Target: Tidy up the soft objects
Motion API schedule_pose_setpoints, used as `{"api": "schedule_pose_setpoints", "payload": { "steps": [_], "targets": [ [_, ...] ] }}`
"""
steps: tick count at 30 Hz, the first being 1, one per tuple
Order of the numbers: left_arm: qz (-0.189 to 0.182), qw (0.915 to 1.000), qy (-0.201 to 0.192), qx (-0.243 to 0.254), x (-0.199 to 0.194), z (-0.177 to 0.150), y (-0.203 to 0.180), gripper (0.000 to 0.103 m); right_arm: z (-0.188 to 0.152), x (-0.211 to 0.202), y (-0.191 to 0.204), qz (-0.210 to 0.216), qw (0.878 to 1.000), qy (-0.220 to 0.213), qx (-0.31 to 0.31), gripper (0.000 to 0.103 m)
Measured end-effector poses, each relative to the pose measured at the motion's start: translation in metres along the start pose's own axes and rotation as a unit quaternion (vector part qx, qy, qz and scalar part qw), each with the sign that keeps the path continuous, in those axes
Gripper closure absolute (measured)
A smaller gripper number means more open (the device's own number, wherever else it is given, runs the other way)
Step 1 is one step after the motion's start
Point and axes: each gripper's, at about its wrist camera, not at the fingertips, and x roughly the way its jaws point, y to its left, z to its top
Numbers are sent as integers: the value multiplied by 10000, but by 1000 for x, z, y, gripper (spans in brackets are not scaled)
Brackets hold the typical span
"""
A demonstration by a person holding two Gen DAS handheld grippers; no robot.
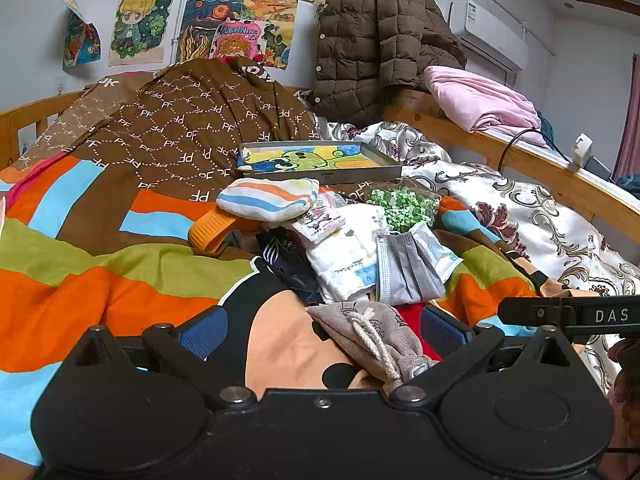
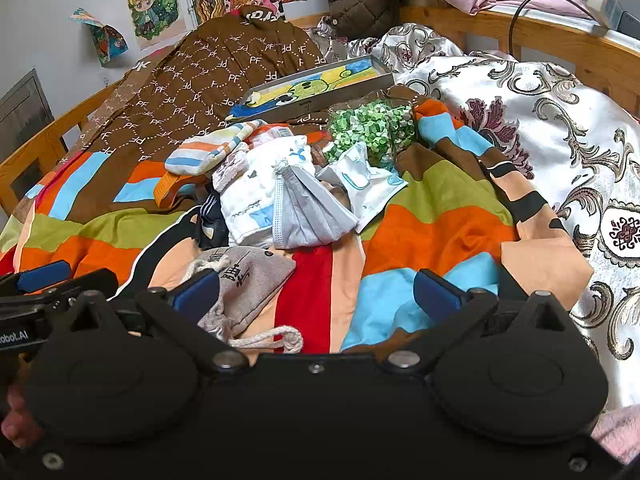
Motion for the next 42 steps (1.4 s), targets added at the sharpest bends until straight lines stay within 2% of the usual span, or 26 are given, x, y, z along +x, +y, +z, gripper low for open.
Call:
{"api": "schedule_pose_setpoints", "payload": {
  "steps": [42],
  "targets": [
    [-9,10000,-3,-7,0,0,0,1,0,2,0,-6,10000,35,-14,0]
  ]
}}
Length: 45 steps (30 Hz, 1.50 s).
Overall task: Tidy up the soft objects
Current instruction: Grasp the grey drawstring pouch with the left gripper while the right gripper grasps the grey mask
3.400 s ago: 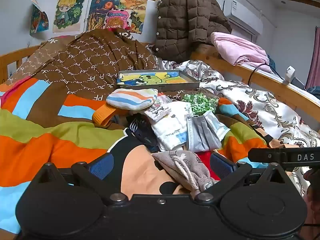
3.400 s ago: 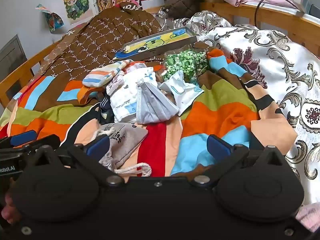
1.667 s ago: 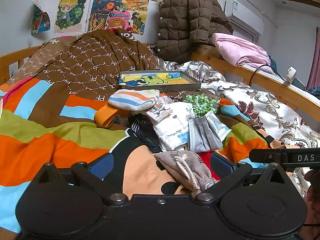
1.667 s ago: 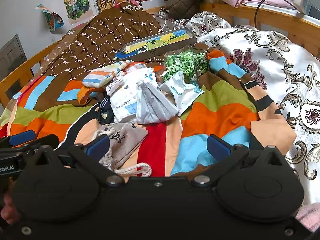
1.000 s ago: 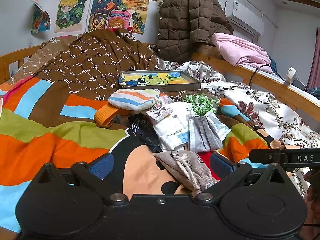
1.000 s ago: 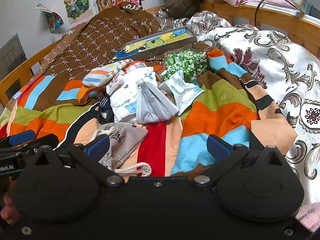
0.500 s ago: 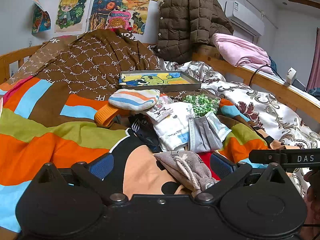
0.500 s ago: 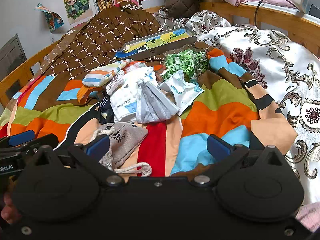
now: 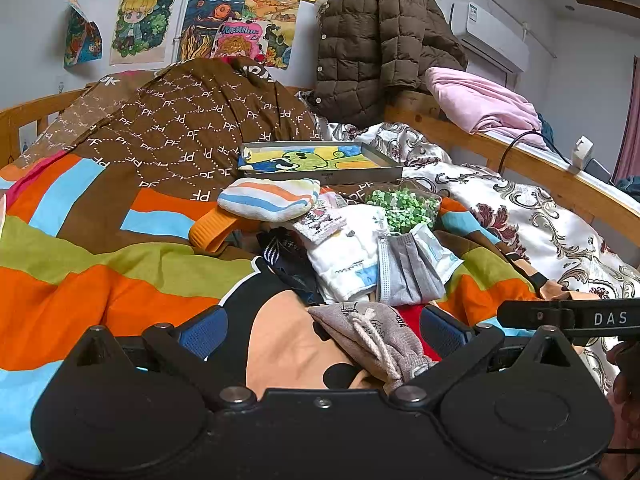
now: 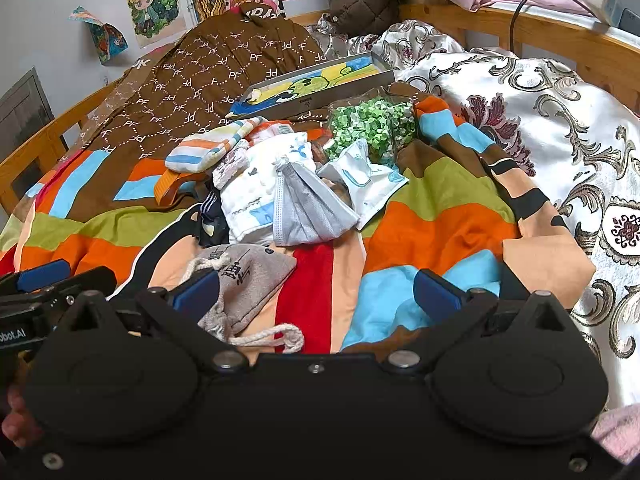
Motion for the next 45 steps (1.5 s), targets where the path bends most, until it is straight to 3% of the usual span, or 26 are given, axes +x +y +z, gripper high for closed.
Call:
{"api": "schedule_pose_setpoints", "payload": {
  "steps": [25,30,35,39,45],
  "targets": [
    [-98,9998,148,50,-2,3,7,1,5,-1,0,-61,9999,-156,5,0],
    [-367,9984,416,73,22,6,1,1,18,4,1,-40,9981,-562,-258,0],
    [-740,9936,855,-21,45,5,-3,7,40,24,5,77,9935,-697,-893,1],
    [-997,9882,1159,6,62,4,-9,13,57,50,13,-136,9838,-643,-1669,1],
    [-1158,9810,1550,104,80,3,-20,22,69,88,12,136,9838,-222,-1774,1]
  ]
}}
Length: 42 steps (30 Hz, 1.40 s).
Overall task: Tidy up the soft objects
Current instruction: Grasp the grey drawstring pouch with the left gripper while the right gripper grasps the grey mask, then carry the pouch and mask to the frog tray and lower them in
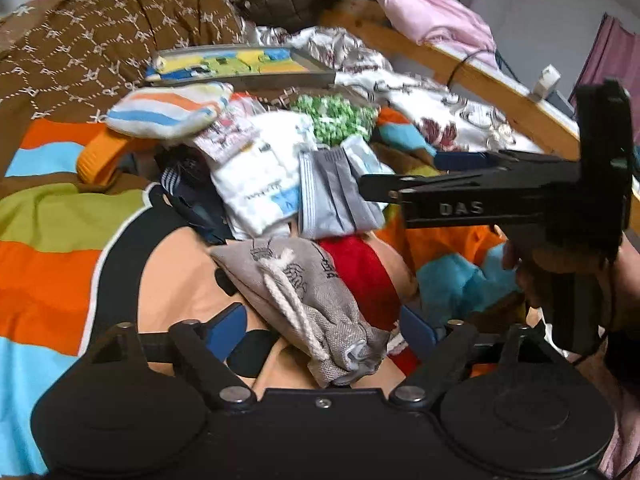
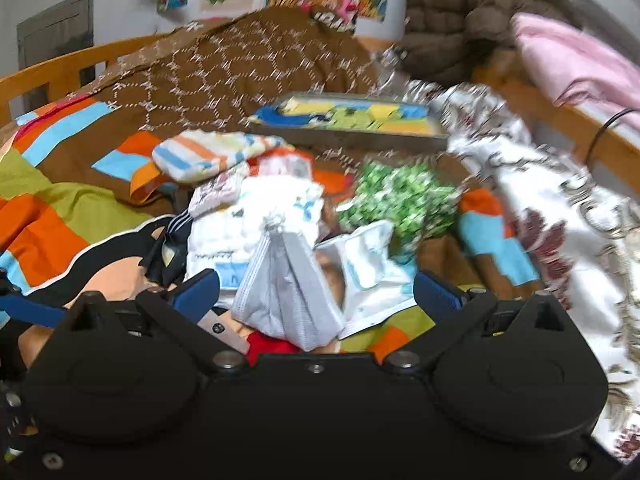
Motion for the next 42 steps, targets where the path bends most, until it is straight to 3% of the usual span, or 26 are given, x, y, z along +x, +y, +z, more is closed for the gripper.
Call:
{"api": "schedule_pose_setpoints", "payload": {
  "steps": [2,6,10,14,16,18,19,21,24,29,30,42],
  "targets": [
    [-2,9999,135,9,6,1,0,26,-3,9,0,84,9999,85,-28,2],
    [-48,9994,331,-25,12,2,0,33,-12,32,3,226,9993,303,-79,22],
    [-129,9989,446,-33,13,3,-1,44,-19,51,3,275,9982,532,-37,32],
    [-239,9982,536,-147,14,3,-1,53,-26,55,4,352,9975,612,-71,50],
    [-264,9979,570,-170,15,3,-1,61,-27,56,7,379,9973,618,-120,51],
    [-276,9978,567,-211,14,3,-2,69,-29,57,8,412,9971,630,-101,67],
    [-250,9979,561,-196,14,3,-3,81,-29,57,8,399,9970,653,-107,72],
    [-284,9977,574,-203,13,4,-3,81,-31,58,8,310,9970,698,-114,85],
    [-318,9977,549,-254,10,5,-3,82,-31,58,7,337,9967,733,-100,93],
    [-301,9986,375,-228,0,2,-7,86,-29,50,10,292,9976,591,-209,100],
    [-287,9988,327,-206,-4,3,-8,91,-30,47,10,265,9978,555,-241,100],
    [-41,9990,-370,259,-42,35,-7,91,-21,3,14,-40,9978,-348,-554,101]
  ]
}}
